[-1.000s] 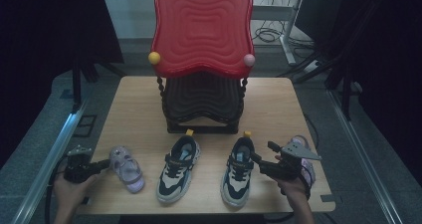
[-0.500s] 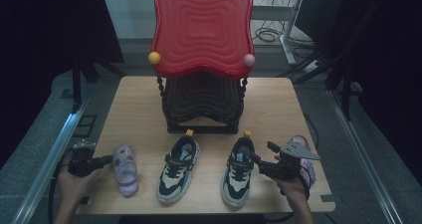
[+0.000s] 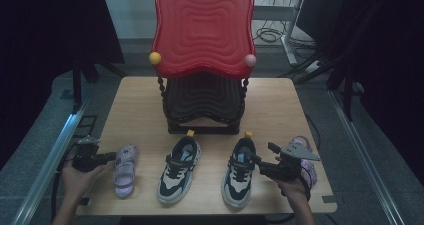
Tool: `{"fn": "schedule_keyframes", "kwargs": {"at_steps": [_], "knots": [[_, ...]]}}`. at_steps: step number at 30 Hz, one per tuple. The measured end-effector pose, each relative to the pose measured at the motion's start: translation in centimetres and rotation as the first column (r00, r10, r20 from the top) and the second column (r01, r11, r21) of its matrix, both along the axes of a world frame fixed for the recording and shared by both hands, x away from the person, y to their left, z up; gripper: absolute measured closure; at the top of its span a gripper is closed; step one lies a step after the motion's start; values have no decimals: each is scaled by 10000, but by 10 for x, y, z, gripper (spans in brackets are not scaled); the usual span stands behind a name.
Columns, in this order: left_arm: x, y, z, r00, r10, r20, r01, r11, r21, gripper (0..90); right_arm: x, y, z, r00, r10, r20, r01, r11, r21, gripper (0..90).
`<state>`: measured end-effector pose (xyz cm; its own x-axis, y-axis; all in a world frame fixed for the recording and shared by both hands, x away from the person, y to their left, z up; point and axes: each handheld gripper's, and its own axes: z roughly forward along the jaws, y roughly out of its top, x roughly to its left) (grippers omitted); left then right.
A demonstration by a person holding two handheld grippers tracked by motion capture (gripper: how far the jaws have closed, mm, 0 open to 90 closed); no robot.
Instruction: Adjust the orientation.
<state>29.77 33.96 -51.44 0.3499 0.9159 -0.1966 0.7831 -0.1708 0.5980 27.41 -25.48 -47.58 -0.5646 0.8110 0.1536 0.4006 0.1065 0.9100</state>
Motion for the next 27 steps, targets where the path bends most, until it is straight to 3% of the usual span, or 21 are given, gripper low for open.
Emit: {"fn": "schedule_keyframes", "kwargs": {"at_steps": [27], "knots": [[38, -15, 6, 9926, -1127, -457, 1147, 9925, 432, 895, 1, 0, -2, 10000, -1, -53, 1, 10000, 5, 198]]}}
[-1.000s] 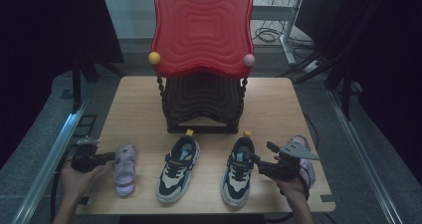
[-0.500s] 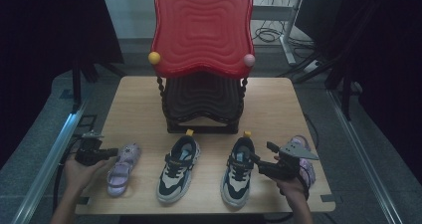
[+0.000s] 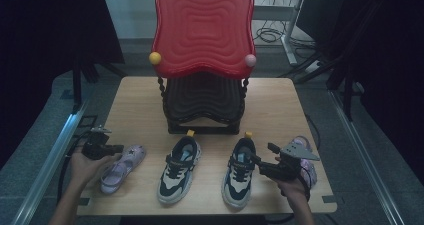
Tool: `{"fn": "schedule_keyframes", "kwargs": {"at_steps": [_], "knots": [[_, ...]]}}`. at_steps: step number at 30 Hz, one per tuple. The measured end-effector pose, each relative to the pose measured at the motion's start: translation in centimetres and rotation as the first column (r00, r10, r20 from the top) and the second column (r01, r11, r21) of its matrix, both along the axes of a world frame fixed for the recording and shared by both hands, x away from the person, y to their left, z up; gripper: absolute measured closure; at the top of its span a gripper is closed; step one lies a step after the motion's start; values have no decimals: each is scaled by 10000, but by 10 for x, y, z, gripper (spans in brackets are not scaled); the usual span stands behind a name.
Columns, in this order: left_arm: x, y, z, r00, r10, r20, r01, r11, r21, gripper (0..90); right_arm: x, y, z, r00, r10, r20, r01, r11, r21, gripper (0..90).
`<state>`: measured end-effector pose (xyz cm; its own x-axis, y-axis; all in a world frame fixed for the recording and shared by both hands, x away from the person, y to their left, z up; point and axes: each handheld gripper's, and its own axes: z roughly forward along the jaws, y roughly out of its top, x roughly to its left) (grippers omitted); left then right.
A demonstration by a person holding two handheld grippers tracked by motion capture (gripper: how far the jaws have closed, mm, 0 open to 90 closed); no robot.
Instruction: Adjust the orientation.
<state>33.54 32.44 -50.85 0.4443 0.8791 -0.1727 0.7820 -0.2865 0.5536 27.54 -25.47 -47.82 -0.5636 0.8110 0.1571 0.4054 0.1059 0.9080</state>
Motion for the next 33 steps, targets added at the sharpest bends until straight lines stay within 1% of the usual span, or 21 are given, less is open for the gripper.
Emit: {"fn": "schedule_keyframes", "kwargs": {"at_steps": [6, 11, 16, 18, 19, 24, 25, 29, 31, 32, 33], "knots": [[4, -1, -1, 9999, -97, -92, 97, 9999, -33, 895, 0, 0, -1, 10000, 2, -25, -2, 10000, -14, 198], [5, 0, -2, 9999, -95, -119, 93, 9999, -124, 894, 1, 0, -2, 10000, -15, -61, 15, 10000, -27, 198], [6, 1, -1, 9999, -127, -95, 125, 9998, -172, 892, 1, 1, -2, 10000, -40, -79, 40, 10000, -37, 198], [5, 2, 3, 9999, -64, 89, 67, 9994, -325, 882, 1, 0, -2, 10000, -43, -78, 42, 10000, -36, 198], [5, 2, 3, 9999, -64, 89, 67, 9994, -325, 882, 1, 0, -2, 10000, -43, -78, 42, 10000, -36, 198], [-2, 5, 20, 9975, 80, 697, -42, 9985, -549, 878, 1, -2, -2, 9999, -90, -106, 90, 10000, 22, 199], [-5, 6, 25, 9962, 101, 867, -45, 9979, -647, 875, 2, -2, -2, 9999, -97, -114, 97, 9999, 30, 199], [-17, 6, 37, 9915, 190, 1289, -57, 9947, -1029, 855, 2, -4, -2, 9998, -163, -128, 165, 9998, 110, 200], [-24, 6, 44, 9874, 279, 1560, -82, 9921, -1255, 836, 2, -5, -2, 9998, -161, -127, 163, 9998, 118, 200], [-24, 6, 44, 9874, 279, 1560, -82, 9921, -1255, 820, 2, -5, -2, 9998, -161, -127, 163, 9998, 118, 200], [-33, 4, 50, 9823, 417, 1826, -135, 9881, -1531, 791, 3, -5, -2, 9997, -168, -149, 171, 9997, 149, 200]]}}
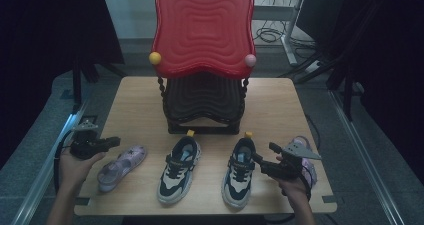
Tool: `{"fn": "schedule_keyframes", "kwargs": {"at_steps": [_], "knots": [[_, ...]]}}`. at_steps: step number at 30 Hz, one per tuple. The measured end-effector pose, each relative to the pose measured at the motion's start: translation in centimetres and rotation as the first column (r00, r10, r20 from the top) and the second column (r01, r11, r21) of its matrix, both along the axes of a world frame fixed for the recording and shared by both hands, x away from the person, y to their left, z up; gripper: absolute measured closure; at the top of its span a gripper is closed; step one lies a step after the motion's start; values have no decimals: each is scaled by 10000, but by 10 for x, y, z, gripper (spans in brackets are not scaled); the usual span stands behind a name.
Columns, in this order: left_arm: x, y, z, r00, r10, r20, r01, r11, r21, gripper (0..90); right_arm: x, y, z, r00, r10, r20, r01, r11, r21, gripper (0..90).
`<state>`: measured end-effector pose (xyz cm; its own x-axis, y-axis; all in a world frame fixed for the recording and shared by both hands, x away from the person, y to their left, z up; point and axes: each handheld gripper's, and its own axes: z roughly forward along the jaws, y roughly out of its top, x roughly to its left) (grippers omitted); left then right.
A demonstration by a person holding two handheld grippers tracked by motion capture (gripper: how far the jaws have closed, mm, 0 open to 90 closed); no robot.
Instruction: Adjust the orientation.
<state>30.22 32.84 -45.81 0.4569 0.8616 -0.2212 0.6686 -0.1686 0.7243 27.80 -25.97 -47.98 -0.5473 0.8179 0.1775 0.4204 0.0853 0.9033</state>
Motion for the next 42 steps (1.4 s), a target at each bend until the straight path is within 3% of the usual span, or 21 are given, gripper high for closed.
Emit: {"fn": "schedule_keyframes", "kwargs": {"at_steps": [2, 7, 13, 23, 35, 38, 42], "knots": [[-9, -3, 6, 9998, 8, 205, -3, 9997, -229, 726, 0, 0, 0, 10000, 8, 13, -8, 10000, 42, 200], [-30, -20, 16, 9980, 34, 629, -19, 9997, -233, 581, 0, -2, 0, 10000, 22, 6, -22, 10000, 77, 201], [-39, -31, 19, 9976, 70, 688, -57, 9998, -191, 479, 2, -4, -4, 10000, -22, -91, 22, 10000, 8, 201], [-65, -27, 35, 9927, 170, 1193, -168, 9999, -27, 437, 2, -4, -3, 10000, 7, 21, -6, 10000, -75, 202], [-63, -32, 26, 9949, 39, 1006, -68, 9996, 284, 422, -3, -10, 6, 9991, -199, 368, 202, 9998, -63, 221], [-63, -31, 27, 9943, 67, 1068, -95, 9996, 260, 421, -6, -14, 9, 9977, -377, 568, 378, 9993, -15, 281], [-63, -32, 26, 9944, 20, 1054, -48, 9996, 261, 421, -9, -20, 11, 9975, -532, 471, 535, 9986, -52, 362]]}}
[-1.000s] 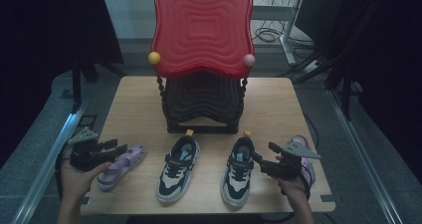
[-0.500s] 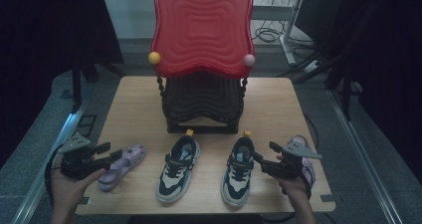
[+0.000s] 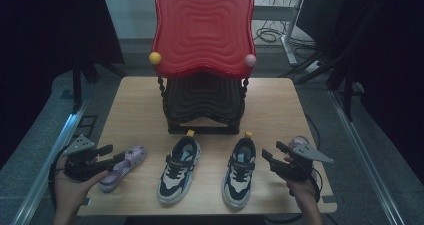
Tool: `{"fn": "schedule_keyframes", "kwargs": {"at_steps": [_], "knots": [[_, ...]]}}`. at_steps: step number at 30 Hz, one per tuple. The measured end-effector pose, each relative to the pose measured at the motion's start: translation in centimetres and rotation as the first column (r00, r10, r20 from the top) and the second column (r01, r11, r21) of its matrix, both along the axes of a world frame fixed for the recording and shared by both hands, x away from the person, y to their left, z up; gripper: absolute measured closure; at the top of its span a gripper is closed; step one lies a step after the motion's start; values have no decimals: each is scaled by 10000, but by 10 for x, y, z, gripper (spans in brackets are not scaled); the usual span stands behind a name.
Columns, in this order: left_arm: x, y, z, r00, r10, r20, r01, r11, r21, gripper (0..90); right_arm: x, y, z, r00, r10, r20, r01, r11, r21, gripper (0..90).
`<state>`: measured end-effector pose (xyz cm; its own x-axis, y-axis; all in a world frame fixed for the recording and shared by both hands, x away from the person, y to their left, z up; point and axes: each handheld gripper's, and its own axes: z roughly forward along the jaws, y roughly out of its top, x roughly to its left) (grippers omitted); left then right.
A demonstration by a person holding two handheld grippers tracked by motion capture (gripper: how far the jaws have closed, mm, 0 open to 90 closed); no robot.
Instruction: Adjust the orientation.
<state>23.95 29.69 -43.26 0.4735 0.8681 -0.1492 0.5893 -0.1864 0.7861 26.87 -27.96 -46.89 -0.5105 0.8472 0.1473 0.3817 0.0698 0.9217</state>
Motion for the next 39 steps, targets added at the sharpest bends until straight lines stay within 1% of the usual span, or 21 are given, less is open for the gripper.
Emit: {"fn": "schedule_keyframes", "kwargs": {"at_steps": [1, 3, 4, 5, 6, 7, 10, 12, 14, 18, 22, 25, 30, 34, 37, 39], "knots": [[1, -1, -1, 10000, -31, -44, 32, 10000, 23, 421, -1, -2, 1, 9999, -87, -97, 84, 9995, -312, 441], [2, -2, -3, 9999, -88, -95, 88, 10000, 33, 421, -1, -4, 1, 9992, -321, -222, 307, 9978, -582, 513], [3, -2, -4, 9999, -118, -103, 118, 9999, 28, 421, -1, -6, 0, 9990, -344, -295, 323, 9972, -678, 551], [3, -2, -4, 9998, -144, -114, 145, 9999, 37, 421, -1, -8, 0, 9990, -304, -334, 279, 9970, -723, 600], [3, -2, -4, 9998, -144, -114, 145, 9999, 37, 421, -1, -8, 0, 9990, -304, -334, 279, 9970, -723, 600], [3, -2, -5, 9998, -161, -139, 162, 9999, 45, 421, 0, -12, -2, 9984, -95, -556, 55, 9975, -707, 681], [4, -1, -6, 9998, -120, -175, 120, 9999, 25, 421, 0, -20, -3, 9974, 25, -718, -72, 9979, -641, 780], [4, 0, -8, 9997, -113, -209, 113, 9999, 29, 421, -1, -26, -3, 9972, 13, -749, -61, 9979, -638, 851], [4, 0, -8, 9996, -141, -239, 142, 9999, 34, 421, -3, -35, -3, 9967, -147, -797, 96, 9979, -640, 892], [3, -2, -9, 9994, -219, -268, 220, 9997, 40, 421, -6, -47, -1, 9965, -341, -759, 297, 9979, -583, 895], [1, -2, -10, 9993, -228, -299, 229, 9997, 21, 421, -10, -55, 1, 9964, -479, -697, 439, 9973, -582, 896], [1, -3, -10, 9993, -242, -285, 242, 9997, -2, 421, -14, -61, 1, 9957, -670, -644, 626, 9957, -678, 896], [3, -5, -13, 9987, -335, -385, 337, 9994, 34, 420, -21, -68, -2, 9936, -909, -674, 854, 9932, -797, 896], [4, -7, -16, 9982, -360, -476, 363, 9993, 39, 419, -28, -78, -9, 9893, -1219, -799, 1137, 9885, -995, 896], [4, -11, -18, 9976, -424, -538, 429, 9990, 82, 419, -33, -86, -11, 9844, -1533, -865, 1417, 9816, -1277, 896], [5, -13, -19, 9970, -486, -596, 493, 9987, 110, 418, -37, -92, -12, 9820, -1695, -832, 1561, 9768, -1469, 896]]}}
